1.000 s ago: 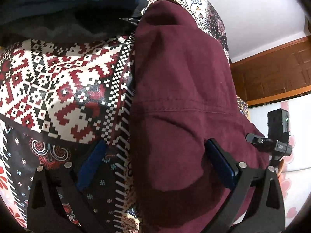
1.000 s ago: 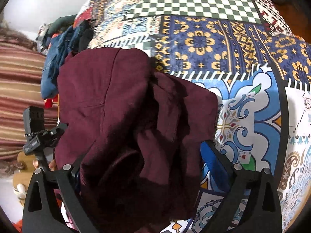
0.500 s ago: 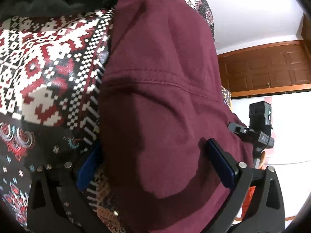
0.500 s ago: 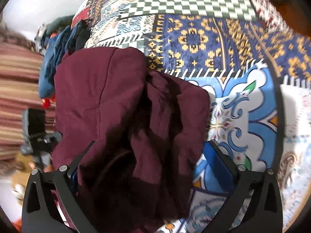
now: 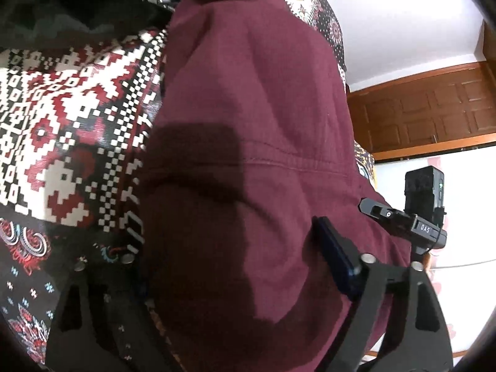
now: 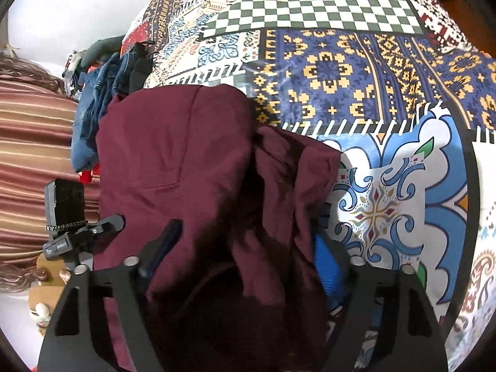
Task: Fold large clothes
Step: 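Grasp the shirt bundle with both grippers and lift it up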
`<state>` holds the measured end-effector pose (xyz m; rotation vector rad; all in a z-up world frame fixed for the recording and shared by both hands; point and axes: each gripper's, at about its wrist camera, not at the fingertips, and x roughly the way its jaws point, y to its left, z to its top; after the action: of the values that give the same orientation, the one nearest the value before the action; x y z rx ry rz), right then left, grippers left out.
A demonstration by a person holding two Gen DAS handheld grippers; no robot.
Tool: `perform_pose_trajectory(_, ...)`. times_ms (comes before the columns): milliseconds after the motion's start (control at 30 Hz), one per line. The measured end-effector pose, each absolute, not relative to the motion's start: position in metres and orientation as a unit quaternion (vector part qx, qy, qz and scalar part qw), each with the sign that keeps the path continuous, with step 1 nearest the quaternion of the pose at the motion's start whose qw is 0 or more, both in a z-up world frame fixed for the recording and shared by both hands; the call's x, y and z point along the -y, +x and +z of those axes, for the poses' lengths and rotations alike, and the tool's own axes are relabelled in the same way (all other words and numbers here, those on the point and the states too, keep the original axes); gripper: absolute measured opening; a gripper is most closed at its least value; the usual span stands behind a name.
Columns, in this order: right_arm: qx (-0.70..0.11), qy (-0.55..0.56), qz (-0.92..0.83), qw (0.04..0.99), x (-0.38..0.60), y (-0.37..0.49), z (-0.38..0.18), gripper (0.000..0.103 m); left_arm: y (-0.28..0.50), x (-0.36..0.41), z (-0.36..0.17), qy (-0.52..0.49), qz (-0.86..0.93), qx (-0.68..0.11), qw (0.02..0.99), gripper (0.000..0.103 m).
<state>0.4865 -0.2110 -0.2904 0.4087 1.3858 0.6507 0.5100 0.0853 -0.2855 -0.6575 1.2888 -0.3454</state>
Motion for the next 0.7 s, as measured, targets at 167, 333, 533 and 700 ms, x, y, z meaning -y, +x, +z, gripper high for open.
perform_pose_trajectory(167,-0.612,0.174,0.292,0.714,0.207,0.478,-0.271,0.049,0.506,-0.084,-0.263,-0.292,-0.167,-0.565,0.753,0.059)
perform_pose_trajectory(333,-0.599,0.171,0.304,0.721,0.202,0.466,-0.241,0.04,0.493,-0.066,-0.204,-0.247,-0.194,-0.527,0.79,0.048)
perform_pose_trajectory(533,-0.54,0.149,0.334,0.758,0.176,0.453,-0.176,0.039,0.483,-0.081,-0.125,-0.218,-0.21,-0.454,0.838,0.047)
perform_pose_trajectory(700,-0.486,0.141,0.368,0.78,0.137,0.461,-0.122,0.039,0.476,-0.138,-0.064,-0.202,-0.209,-0.404,0.868,0.047)
